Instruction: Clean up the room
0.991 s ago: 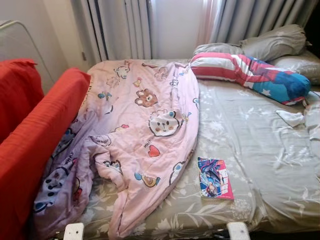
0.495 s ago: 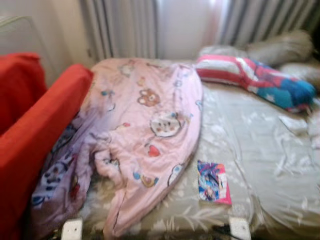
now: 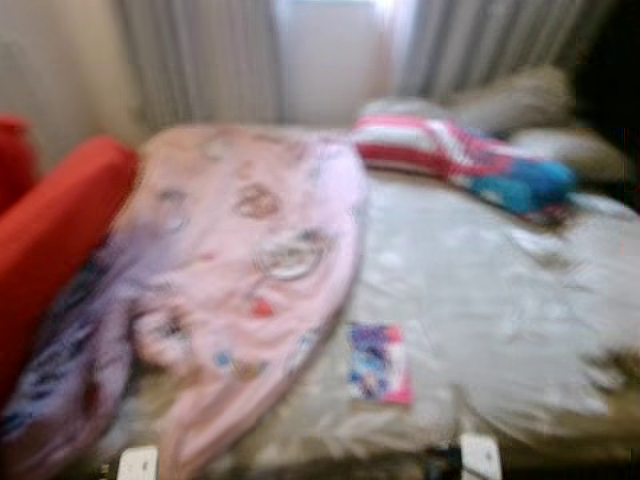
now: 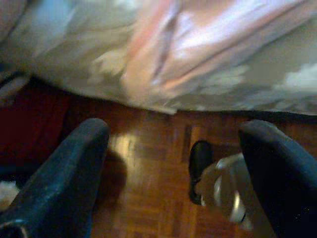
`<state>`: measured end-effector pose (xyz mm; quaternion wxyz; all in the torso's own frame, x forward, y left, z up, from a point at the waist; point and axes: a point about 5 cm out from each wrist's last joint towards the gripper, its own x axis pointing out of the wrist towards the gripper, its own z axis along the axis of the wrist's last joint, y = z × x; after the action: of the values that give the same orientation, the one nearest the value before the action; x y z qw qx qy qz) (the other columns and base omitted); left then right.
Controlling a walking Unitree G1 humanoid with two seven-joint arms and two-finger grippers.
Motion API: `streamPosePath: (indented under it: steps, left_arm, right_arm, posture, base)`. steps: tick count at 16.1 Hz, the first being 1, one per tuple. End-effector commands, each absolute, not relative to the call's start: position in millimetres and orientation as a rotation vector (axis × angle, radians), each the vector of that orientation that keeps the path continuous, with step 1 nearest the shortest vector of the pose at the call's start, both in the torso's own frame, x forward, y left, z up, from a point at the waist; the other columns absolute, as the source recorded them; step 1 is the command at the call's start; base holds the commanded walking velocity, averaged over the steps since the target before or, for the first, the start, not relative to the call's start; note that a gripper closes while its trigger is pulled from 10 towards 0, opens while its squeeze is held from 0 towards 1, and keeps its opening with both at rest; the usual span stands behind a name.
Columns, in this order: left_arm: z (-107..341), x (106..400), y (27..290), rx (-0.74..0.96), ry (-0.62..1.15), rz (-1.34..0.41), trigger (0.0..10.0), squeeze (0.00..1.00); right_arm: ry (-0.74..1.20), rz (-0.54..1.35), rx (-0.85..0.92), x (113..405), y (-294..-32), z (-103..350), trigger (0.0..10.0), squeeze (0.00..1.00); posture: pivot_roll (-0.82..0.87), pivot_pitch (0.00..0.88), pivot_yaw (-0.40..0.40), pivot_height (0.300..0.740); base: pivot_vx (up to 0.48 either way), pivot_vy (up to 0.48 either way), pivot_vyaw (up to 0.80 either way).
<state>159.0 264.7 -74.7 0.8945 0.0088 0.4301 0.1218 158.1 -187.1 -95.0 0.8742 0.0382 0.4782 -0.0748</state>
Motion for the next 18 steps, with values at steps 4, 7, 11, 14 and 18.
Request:
streamPosePath:
  steps: [4,7,11,14,18]
  left_arm:
    - [-79.0,155.6,257.6,0.002,0.919,0.242,10.0,0.0]
    - [-79.3,154.9,257.8,0.005,0.923,0.243,10.0,0.0]
    - [-78.9,156.3,256.9,0.018,0.921,0.231,10.0,0.0]
    - [-79.3,157.1,254.6,0.02,0.919,0.226,10.0,0.0]
    - [-80.3,155.7,252.9,0.022,0.921,0.222,10.0,0.0]
  right_arm:
    - [0.992,-0.173,0.07,159.7,-196.7,-93.1,10.0,0.0]
    - [0.99,-0.174,0.072,159.6,-197.2,-93.0,10.0,0.0]
    - [0.984,-0.177,0.075,159.8,-197.7,-92.7,10.0,0.0]
    - [0.988,-0.171,0.066,159.0,-198.3,-93.0,10.0,0.0]
    - [0.985,-0.169,0.067,158.7,-199.4,-92.9,10.0,0.0]
  posture:
    - [0.15,0.012,-0.019,0.74]
    - [0.14,0.019,-0.015,0.74]
    - [0.14,0.025,-0.01,0.74]
    - [0.14,0.027,-0.012,0.74]
    - [0.14,0.028,-0.015,0.74]
  base:
    - [0.0,0.0,0.0]
    - [0.0,0.0,0.0]
    - [0.0,-0.06,0.0]
    - [0.0,-0.254,0.0]
    - [0.0,-0.256,0.0]
